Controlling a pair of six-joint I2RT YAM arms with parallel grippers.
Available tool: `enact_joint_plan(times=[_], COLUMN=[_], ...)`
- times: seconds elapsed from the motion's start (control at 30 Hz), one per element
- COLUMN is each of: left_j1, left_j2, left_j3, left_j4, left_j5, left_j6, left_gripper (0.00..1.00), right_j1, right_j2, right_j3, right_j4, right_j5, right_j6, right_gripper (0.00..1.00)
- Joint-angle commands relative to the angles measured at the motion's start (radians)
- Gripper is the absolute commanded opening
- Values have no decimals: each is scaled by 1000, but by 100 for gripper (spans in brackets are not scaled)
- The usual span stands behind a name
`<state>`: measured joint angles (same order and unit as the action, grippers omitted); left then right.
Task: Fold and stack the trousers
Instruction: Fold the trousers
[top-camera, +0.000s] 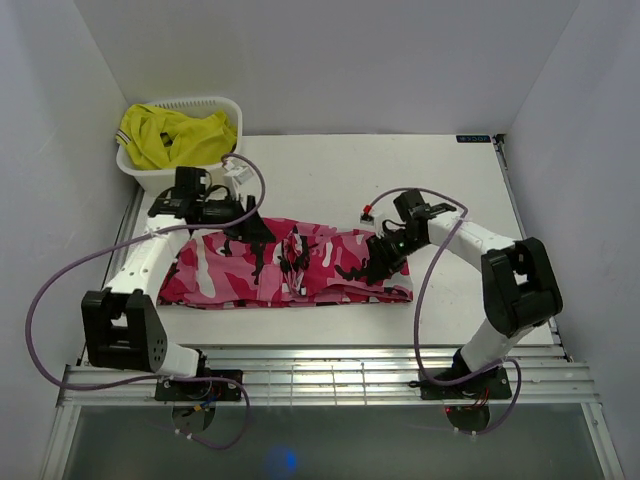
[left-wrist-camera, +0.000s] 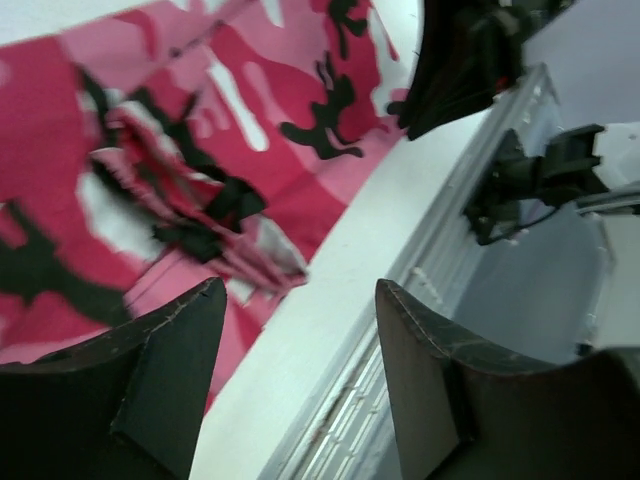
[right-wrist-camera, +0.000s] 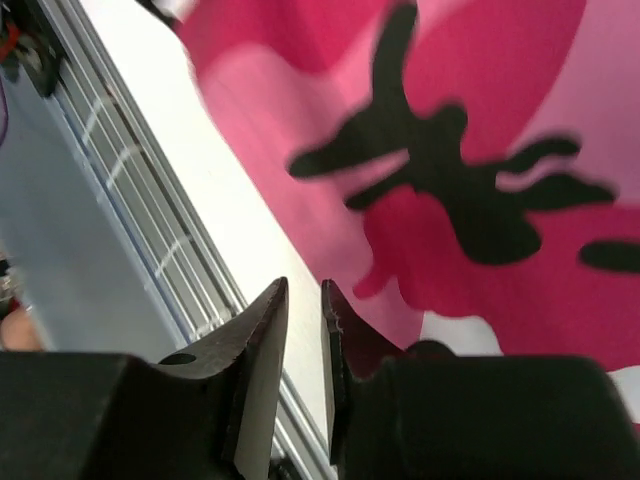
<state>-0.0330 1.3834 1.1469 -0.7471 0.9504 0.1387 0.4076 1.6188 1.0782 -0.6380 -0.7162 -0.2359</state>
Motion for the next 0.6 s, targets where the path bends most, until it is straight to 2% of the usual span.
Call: enact_joint_plan(times=[0.0,0.13,0.3,0.33,0.47,0.57], left_j1=[-169,-271,-301,-301,-286,-234], left_j2=[66,188,311,333,428,442], left_j3=[-29,-53,-110,-110,-58,-67], left_j4=[221,357,404,388,163,94], left_j5=[51,63,82,50,-76,-127], left_j6=[-255,-390,-410,-387,-239,-183], left_gripper=[71,67,61,55,49,42], right_j1=[-45,-76,-90,-96,-113,-147], right_j2=[56,147,200,210,204,167], right_j3=[-43,-67,-87,-96,-95,-54], right_j4=[-115,-131,-124,-123,-147,-238], right_j5=[1,1,34,28,41,28], right_j6=[-82,-71,-85,-85,-112,-196], right_gripper=[24,20,22,22,23,23])
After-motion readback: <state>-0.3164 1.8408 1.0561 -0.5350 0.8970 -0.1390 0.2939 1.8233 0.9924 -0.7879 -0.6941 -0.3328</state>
